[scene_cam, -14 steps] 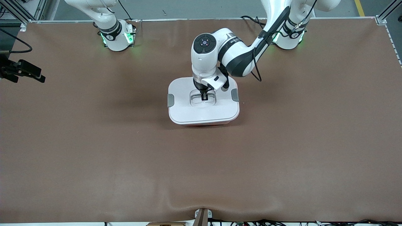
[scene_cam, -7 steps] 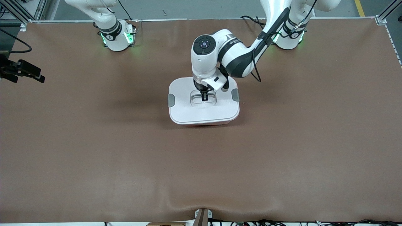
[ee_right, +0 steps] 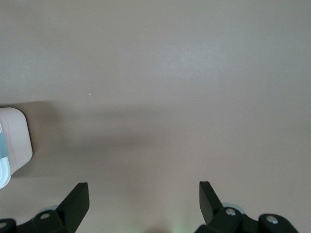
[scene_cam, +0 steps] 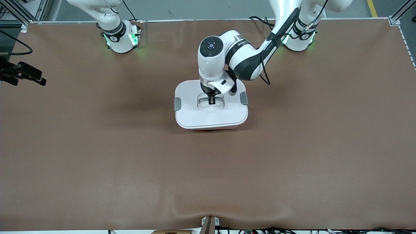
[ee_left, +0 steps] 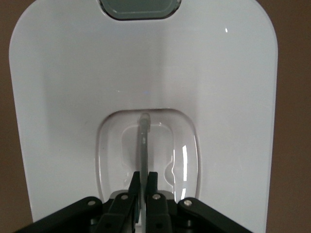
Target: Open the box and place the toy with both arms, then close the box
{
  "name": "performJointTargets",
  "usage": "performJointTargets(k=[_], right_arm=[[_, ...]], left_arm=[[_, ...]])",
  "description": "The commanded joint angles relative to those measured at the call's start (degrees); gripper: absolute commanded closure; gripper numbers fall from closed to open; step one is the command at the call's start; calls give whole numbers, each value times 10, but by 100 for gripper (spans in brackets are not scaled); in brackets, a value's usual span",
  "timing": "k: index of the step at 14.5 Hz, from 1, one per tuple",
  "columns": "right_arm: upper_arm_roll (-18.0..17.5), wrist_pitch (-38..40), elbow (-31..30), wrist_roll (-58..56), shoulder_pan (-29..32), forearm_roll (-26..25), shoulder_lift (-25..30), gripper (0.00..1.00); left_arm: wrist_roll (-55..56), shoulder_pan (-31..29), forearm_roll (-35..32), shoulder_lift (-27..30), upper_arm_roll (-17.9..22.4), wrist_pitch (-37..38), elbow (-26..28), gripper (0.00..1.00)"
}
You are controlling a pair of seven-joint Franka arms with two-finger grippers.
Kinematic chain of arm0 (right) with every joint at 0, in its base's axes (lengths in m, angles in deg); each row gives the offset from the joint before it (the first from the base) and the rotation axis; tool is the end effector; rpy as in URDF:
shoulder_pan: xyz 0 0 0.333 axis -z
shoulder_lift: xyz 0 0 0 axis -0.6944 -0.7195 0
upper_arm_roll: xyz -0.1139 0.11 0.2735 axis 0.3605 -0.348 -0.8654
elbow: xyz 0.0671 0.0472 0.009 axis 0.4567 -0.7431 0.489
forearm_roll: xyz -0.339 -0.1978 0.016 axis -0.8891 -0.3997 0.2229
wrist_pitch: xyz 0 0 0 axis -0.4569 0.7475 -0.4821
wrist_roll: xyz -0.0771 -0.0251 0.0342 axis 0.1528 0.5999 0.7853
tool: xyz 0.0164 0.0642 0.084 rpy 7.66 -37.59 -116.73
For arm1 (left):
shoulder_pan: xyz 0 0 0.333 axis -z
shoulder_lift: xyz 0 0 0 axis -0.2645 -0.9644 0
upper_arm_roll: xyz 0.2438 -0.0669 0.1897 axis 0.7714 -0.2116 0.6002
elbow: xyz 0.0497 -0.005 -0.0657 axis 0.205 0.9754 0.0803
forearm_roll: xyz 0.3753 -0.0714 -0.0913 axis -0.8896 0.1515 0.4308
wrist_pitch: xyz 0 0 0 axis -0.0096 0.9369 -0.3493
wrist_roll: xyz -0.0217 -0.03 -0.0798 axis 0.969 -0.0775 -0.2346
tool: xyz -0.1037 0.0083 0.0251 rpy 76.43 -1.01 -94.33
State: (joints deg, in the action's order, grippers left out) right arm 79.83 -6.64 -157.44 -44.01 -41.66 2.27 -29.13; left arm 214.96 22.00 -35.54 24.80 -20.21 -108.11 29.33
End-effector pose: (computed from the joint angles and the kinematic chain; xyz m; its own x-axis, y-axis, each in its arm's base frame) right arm 0.5389 -0.0410 0.6310 0.9978 -0.0325 -0.0580 -0.0346 -0.9988 -0.0348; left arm 0.4458 -0.5203 0.3524 -0.0190 0.9995 -0.0255 0.9997 0.0194 0.0152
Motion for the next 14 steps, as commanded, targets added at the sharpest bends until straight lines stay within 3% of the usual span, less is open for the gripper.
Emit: performJointTargets(k=[1,14], right_arm=[[-4,3,8,7,8,8,-4,0],[-4,2,8,7,15,9,-5,0]], left_arm=[[-15,3,-11,11,0,6,16,100],[-15,8,-24,11,0,6,16,100]])
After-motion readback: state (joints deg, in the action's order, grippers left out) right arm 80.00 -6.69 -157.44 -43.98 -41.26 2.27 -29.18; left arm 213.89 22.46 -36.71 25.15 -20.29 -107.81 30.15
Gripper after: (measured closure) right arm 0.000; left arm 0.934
